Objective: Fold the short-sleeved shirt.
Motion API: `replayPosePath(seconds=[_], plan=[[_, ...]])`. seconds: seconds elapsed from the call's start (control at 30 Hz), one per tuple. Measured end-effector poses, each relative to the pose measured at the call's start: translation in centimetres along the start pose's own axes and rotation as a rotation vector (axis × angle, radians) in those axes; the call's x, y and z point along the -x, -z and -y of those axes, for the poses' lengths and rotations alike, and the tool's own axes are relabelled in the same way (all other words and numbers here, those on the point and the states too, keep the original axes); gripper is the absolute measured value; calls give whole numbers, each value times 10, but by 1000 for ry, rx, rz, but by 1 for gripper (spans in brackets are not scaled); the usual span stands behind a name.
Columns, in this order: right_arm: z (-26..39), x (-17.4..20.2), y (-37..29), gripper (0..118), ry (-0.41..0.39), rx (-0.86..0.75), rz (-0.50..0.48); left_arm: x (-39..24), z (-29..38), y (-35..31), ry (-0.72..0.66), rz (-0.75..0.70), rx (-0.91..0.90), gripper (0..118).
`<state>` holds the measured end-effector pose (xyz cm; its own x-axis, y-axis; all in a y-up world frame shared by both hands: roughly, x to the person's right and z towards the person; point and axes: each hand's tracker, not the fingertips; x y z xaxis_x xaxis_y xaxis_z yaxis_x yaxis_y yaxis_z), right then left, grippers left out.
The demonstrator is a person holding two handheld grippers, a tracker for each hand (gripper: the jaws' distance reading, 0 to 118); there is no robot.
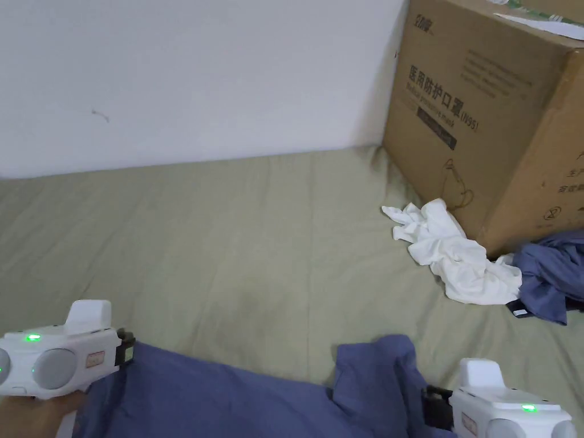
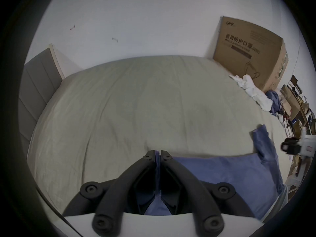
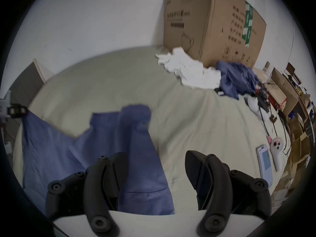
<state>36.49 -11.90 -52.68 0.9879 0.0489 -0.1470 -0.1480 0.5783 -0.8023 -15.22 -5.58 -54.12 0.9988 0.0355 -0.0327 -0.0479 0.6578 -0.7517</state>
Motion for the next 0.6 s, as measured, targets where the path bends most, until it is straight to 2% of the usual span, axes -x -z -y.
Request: replayPosePath(seconds=[0.13,0.23,0.27,0.3,0.33,0.43,0.6], plan=[[1,7,27,72,-20,139,-9,1,3,-24,-2,13,-19,2],[1,14,26,57,-15,155,-30,3,8,-33,-4,11,-29,2],[-1,17,20,40,-5,152,-29,3,9,-33,-8,11,-28,2],[-3,20,15,14,-7,151,-32,4,11,-35,-13,10,-28,2],[-5,23,6,1,-26,140,-43,5,13,-37,-19,7,-26,2],[-8,30,-12,1,-97,105,-28,7,17,-46,-36,-6,-33,2],[-18,16,-58,1,-66,-25,-43,14,27,-70,-85,-4,-62,2]])
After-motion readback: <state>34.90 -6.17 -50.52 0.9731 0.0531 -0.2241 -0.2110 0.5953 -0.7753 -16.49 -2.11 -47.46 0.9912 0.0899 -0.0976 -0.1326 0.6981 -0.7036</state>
